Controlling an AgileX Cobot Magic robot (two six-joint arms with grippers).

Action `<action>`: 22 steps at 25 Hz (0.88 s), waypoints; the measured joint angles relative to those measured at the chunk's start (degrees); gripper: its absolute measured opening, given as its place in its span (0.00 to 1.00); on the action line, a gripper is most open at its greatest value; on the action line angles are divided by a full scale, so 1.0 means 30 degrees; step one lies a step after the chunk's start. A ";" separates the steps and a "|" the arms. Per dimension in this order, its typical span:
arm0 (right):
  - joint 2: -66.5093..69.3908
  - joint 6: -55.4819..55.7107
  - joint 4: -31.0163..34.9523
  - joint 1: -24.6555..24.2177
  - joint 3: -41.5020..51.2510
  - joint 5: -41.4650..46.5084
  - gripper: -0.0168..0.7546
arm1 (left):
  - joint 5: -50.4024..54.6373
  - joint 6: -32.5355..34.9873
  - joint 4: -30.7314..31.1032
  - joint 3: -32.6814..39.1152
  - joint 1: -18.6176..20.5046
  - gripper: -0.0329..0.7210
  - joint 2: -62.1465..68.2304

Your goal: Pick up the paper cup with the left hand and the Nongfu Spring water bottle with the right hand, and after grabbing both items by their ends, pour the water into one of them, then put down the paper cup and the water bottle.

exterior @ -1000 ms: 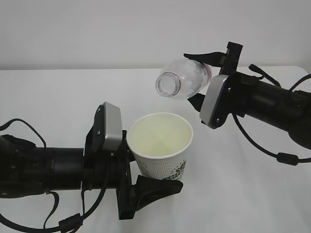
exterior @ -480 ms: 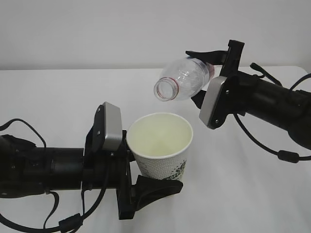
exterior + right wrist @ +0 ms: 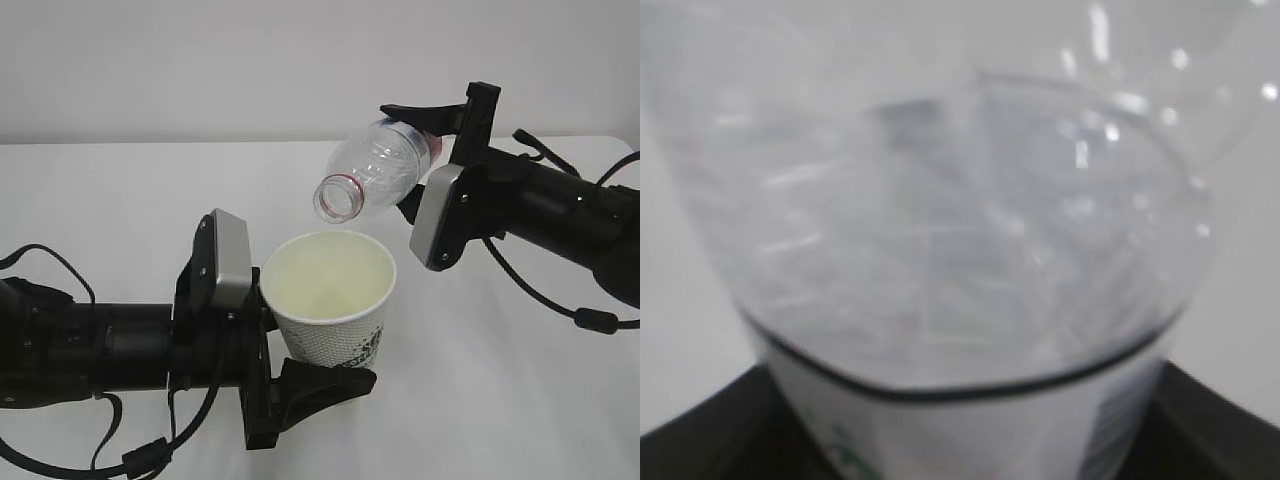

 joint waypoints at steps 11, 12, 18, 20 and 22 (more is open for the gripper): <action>0.0000 -0.0995 0.0110 0.0000 0.0000 0.0000 0.71 | 0.0000 0.0000 -0.0349 0.0000 0.0000 0.80 0.0000; 0.0000 -0.1035 0.0226 0.0000 0.0000 0.0000 0.71 | 0.0000 0.0000 -0.0349 0.0000 0.0000 0.80 0.0000; 0.0000 -0.1512 0.0694 0.0000 0.0000 0.0000 0.71 | 0.0395 0.0013 -0.0349 0.0000 0.0000 0.80 0.0000; 0.0000 -0.1721 0.0694 0.0000 0.0000 0.0000 0.71 | 0.0657 0.0013 -0.0349 0.0000 0.0000 0.80 0.0000; 0.0000 -0.1762 0.0721 0.0000 0.0000 0.0000 0.71 | 0.0744 0.0013 -0.0349 0.0000 0.0000 0.80 0.0000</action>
